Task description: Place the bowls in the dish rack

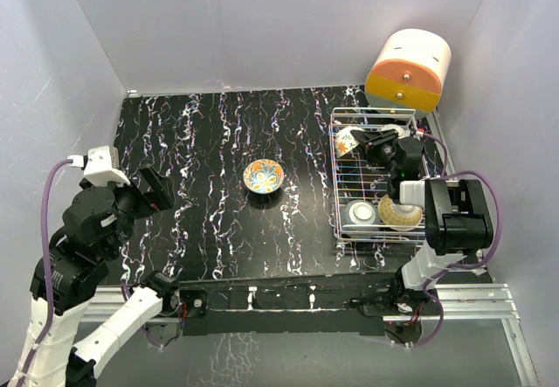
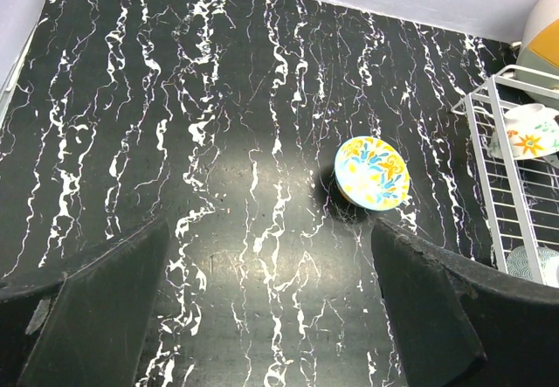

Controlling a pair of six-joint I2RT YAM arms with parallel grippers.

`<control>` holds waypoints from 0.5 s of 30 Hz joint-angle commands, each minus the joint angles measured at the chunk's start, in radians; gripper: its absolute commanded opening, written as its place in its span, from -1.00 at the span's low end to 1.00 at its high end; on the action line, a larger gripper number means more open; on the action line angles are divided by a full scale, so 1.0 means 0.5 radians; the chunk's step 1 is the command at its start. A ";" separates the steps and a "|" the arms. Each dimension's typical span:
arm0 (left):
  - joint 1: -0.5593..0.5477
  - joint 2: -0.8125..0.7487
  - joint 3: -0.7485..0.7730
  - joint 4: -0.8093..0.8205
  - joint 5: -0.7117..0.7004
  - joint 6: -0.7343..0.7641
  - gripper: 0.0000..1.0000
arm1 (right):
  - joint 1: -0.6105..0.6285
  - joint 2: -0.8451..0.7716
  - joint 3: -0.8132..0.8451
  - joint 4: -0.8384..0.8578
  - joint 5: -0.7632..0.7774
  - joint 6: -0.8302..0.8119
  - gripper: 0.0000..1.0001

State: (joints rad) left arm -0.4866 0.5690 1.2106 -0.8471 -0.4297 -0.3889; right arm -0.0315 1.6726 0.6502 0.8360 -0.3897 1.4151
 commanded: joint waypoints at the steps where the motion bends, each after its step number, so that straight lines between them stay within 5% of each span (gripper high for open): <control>1: -0.009 -0.023 -0.022 -0.018 0.019 -0.017 0.94 | -0.005 -0.102 -0.053 -0.376 0.044 -0.140 -0.50; 15: -0.008 -0.068 -0.064 -0.013 0.043 -0.043 0.94 | -0.017 -0.325 -0.082 -0.928 0.150 -0.318 -0.41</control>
State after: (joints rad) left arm -0.4866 0.5480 1.1915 -0.8471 -0.4194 -0.4046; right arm -0.0341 1.5391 0.6384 0.5579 -0.3695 1.3304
